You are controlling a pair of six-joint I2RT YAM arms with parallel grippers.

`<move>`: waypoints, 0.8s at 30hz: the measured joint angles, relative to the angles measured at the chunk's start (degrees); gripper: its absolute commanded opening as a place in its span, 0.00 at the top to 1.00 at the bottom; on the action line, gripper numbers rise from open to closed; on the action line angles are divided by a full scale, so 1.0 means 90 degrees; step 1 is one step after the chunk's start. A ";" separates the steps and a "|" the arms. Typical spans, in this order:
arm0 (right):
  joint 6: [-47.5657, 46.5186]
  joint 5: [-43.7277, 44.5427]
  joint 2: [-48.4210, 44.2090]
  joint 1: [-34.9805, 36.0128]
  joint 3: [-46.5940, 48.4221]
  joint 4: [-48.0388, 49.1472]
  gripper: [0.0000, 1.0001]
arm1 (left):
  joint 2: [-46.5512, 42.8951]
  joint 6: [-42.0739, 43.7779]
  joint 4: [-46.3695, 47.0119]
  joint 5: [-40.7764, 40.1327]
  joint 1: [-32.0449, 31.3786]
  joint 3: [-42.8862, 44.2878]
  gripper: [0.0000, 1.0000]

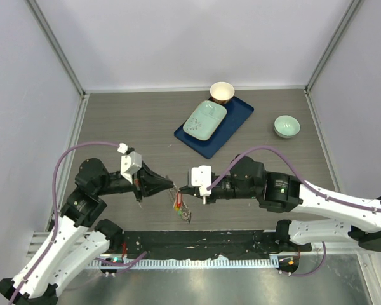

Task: Remove the keys from the keyring

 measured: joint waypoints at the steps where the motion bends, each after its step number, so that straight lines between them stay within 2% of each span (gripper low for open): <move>1: 0.0000 -0.0002 0.0000 0.0002 0.0000 0.0000 0.99 | 0.0000 0.0034 -0.0010 -0.0046 0.0000 0.0000 0.73; 2: -0.0002 -0.0022 0.0000 0.0002 0.0000 0.0000 0.99 | 0.0000 0.0078 -0.0044 -0.0083 0.0000 0.0002 0.53; 4: -0.0027 -0.0109 -0.0022 0.0002 -0.0002 0.0000 0.99 | 0.0002 0.0248 -0.0211 -0.0257 0.0000 0.0024 0.52; 8: -0.0182 -0.0420 -0.0226 0.0002 -0.0027 -0.0022 0.99 | 0.0160 0.0537 -0.0814 -0.0430 0.0000 0.0401 0.39; 14: -0.0469 -0.0891 -0.0335 0.0002 0.0172 -0.0500 0.99 | 0.0527 0.0964 -0.1421 -0.0299 0.0000 0.1260 0.39; 24: -0.0848 -0.1464 -0.0194 0.0002 0.0571 -0.1066 0.99 | 0.0823 0.0726 -0.1426 0.1064 0.0000 0.1314 0.37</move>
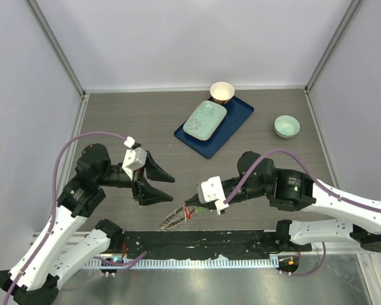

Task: Remove the keys from the keyring

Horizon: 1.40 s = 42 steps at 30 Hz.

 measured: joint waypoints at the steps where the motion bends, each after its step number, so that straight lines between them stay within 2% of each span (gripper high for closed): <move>1: -0.0024 -0.0036 0.0024 0.0000 0.0032 0.0000 0.99 | -0.0024 -0.0117 0.0080 0.0063 0.0000 -0.0078 0.35; 6: -0.0180 -0.0185 0.0216 -0.0005 0.0199 0.0002 0.99 | -0.0204 -0.0838 0.0765 0.0197 0.0000 -0.0624 0.34; 11: -0.0206 -0.0233 0.0372 -0.0005 0.0260 0.0012 0.99 | -0.0187 -0.1241 0.1115 0.0221 0.0000 -0.0697 0.34; 21: -0.0204 -0.0335 0.0559 -0.0005 0.0306 0.0075 0.99 | -0.0243 -0.1372 0.1513 0.0619 0.0000 -0.0821 0.37; 30: -0.0202 -0.0342 0.0559 -0.0005 0.0306 0.0202 0.99 | -0.0148 -0.1404 0.1557 0.0580 0.0000 -0.0852 0.49; 42: -0.0170 -0.0335 0.0559 -0.0005 0.0306 0.0291 0.99 | -0.0406 -0.1464 0.1608 0.0342 -0.0041 -0.0969 0.50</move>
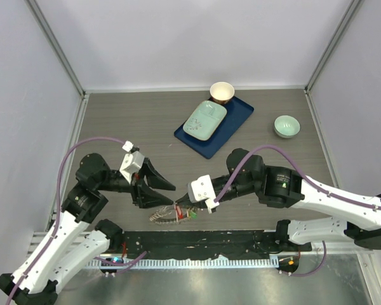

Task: Remove the keys from the keyring

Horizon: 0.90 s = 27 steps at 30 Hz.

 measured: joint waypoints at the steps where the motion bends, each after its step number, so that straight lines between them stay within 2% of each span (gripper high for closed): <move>1: 0.0000 0.0000 0.0000 0.0000 0.0000 0.0012 0.99 | -0.0034 -0.0019 0.0002 -0.0012 -0.0002 -0.0034 0.50; 16: 0.0044 0.0017 0.0015 0.0000 0.0000 0.0214 0.99 | -0.0160 -0.0333 0.0034 -0.0469 -0.0172 -0.0117 0.53; 27: 0.0114 0.0044 0.0061 0.0000 -0.0002 0.0257 0.99 | -0.0398 -0.0578 0.0119 -0.0517 -0.0257 -0.0206 0.50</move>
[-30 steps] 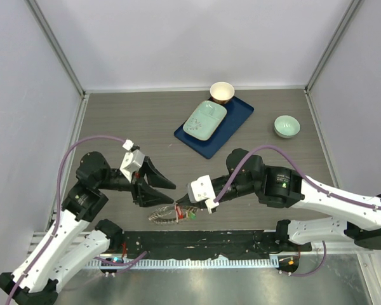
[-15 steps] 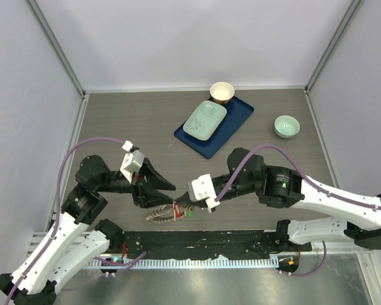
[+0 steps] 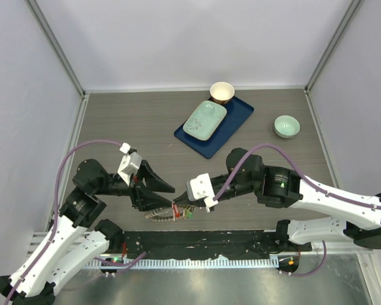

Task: Remove the keys from the keyring

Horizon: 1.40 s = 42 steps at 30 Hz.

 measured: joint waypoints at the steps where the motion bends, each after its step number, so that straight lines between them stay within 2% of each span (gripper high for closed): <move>1: 0.0007 0.0002 0.0000 0.0000 0.0000 0.0015 0.99 | 0.0005 -0.0032 0.0012 0.0002 0.0000 -0.0002 0.50; 4: 0.0029 0.0007 0.0000 0.0000 0.0000 0.0034 0.99 | 0.0017 -0.0100 0.0119 0.0027 0.0000 -0.0056 0.51; 5: 0.0034 0.0007 0.0000 0.0000 0.0000 0.0032 0.99 | 0.0017 -0.0143 0.0172 0.0029 -0.0005 -0.0092 0.56; 7: 0.0049 0.0022 0.0000 0.0000 -0.0002 0.0029 0.99 | 0.0017 -0.0221 0.0253 0.0044 -0.0012 -0.0153 0.71; 8: 0.0051 0.0024 0.0000 0.0000 -0.0005 0.0017 0.99 | 0.0019 -0.0262 0.0321 0.0051 -0.0024 -0.0180 0.81; 9: 0.0051 0.0044 0.0000 0.0000 -0.0015 0.0015 0.99 | 0.0017 -0.0308 0.0386 0.0075 -0.0041 -0.0204 0.98; 10: 0.0053 0.0056 0.0000 -0.0002 -0.0024 0.0012 0.99 | 0.0017 -0.0367 0.0442 0.0090 -0.0056 -0.0221 1.00; 19: 0.0172 0.0180 -0.0017 -0.0015 -0.0051 0.0066 0.99 | 0.0015 -0.0522 0.0641 -0.0012 -0.0083 -0.0274 1.00; 24: 0.0270 0.0294 -0.0090 -0.0017 -0.0131 0.0053 0.99 | 0.0000 -0.0527 0.0605 -0.0398 -0.0090 -0.0274 1.00; 42: 0.0627 0.0770 -0.0170 -0.0056 -0.0279 -0.0015 0.99 | -0.0019 0.0015 -0.0090 -0.1156 -0.0129 -0.0039 1.00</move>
